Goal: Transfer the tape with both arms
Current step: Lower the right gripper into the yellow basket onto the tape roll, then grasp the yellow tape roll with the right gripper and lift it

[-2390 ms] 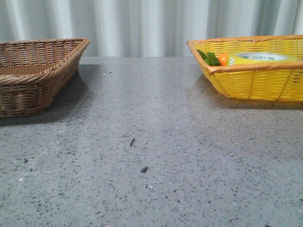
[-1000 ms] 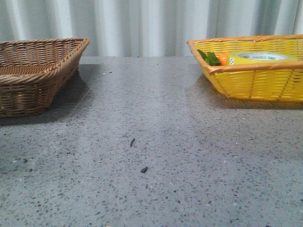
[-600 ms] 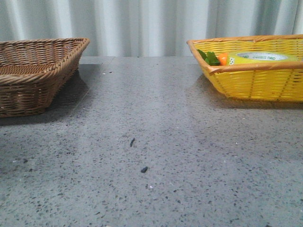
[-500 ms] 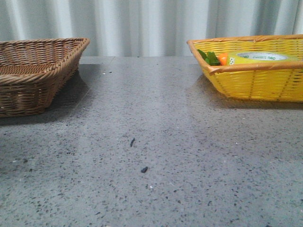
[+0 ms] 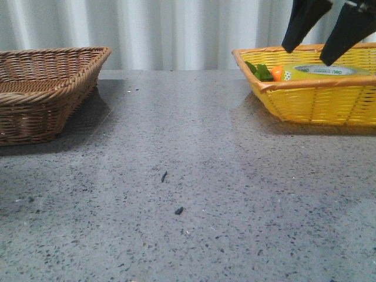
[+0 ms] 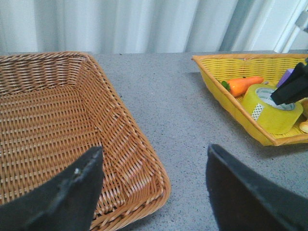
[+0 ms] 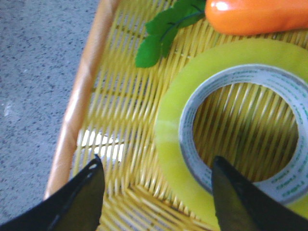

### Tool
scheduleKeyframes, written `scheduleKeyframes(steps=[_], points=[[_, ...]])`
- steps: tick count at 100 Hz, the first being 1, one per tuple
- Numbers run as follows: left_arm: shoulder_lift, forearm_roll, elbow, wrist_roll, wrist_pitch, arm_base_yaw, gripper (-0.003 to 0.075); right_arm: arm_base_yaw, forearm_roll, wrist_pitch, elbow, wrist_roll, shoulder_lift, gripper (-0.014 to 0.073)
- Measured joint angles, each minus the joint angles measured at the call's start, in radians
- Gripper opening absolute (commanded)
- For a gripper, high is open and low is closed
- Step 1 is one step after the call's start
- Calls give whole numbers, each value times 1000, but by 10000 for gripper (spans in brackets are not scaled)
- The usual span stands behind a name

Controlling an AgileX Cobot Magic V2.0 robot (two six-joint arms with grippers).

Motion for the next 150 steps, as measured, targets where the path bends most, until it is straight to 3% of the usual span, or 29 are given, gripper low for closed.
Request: scheduleKeyframes(steps=[23,30,37,52,82,120,150], points=[[0,0,0,0,0,0,426,0,0,-21,0,0,67,405],[2,0,0,0,-1,0,426,0,-5,-22,-2,0,83,368],[5,0,0,0,-1,0,426,0,-12,-23,-2,0,94,264],[7,0,0,0,-1,0,426,4,-26,-32,-5,0,99,-70],[7,0,0,0,-1,-1,426,4,-43,-39,-7,-2,69,-57],[7,0,0,0,-23,-1,426,19,-54,-108,-80,0,-161,-57],[12,0,0,0,-31,-1,426,178,-59,-82,-303,0,-157,-57]])
